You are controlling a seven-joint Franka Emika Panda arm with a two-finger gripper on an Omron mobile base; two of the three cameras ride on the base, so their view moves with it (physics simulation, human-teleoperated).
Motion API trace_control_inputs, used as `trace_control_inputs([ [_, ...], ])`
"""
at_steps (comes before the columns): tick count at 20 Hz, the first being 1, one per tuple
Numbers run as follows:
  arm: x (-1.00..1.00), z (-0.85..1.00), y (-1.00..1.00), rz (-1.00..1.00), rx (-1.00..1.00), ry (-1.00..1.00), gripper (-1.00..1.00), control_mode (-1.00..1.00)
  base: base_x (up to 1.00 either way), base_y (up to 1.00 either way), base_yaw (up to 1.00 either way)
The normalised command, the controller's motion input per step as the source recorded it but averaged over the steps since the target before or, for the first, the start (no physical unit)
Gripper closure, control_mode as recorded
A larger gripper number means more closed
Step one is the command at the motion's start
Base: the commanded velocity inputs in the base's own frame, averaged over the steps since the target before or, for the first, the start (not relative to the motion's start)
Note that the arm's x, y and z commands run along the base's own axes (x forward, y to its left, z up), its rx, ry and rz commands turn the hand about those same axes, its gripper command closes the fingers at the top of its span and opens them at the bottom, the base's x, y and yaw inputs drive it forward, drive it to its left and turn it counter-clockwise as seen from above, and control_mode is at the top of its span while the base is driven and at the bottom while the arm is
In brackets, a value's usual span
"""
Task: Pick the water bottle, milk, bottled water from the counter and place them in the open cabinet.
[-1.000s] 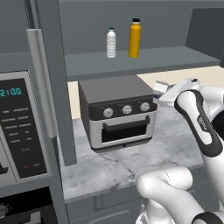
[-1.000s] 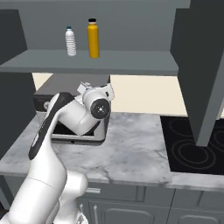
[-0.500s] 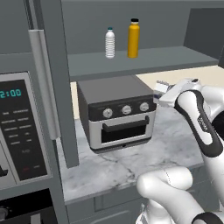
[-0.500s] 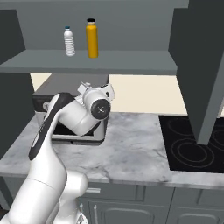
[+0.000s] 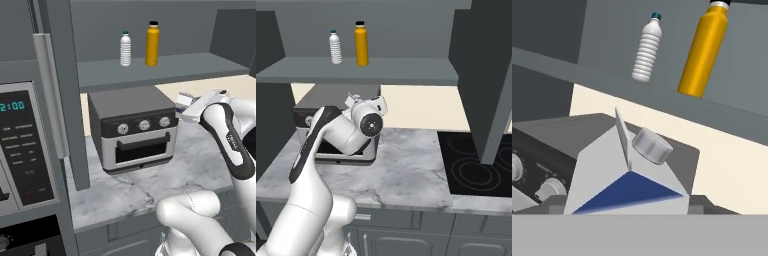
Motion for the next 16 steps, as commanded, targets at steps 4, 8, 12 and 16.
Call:
trace_control_inputs([
  [4,-0.17,0.20,-0.03,-0.11,0.00,-0.10,1.00,-1.00,-0.01,-0.01,-0.01],
  [8,-0.37,0.62,-0.11,-0.23,0.00,-0.09,1.00,-1.00,0.00,0.00,0.00],
  [12,-0.31,0.58,-0.29,-0.20,0.00,-0.01,1.00,-1.00,0.00,0.00,0.00],
  [16,-0.29,0.60,-0.44,-0.14,0.00,0.00,1.00,-1.00,0.00,0.00,0.00],
])
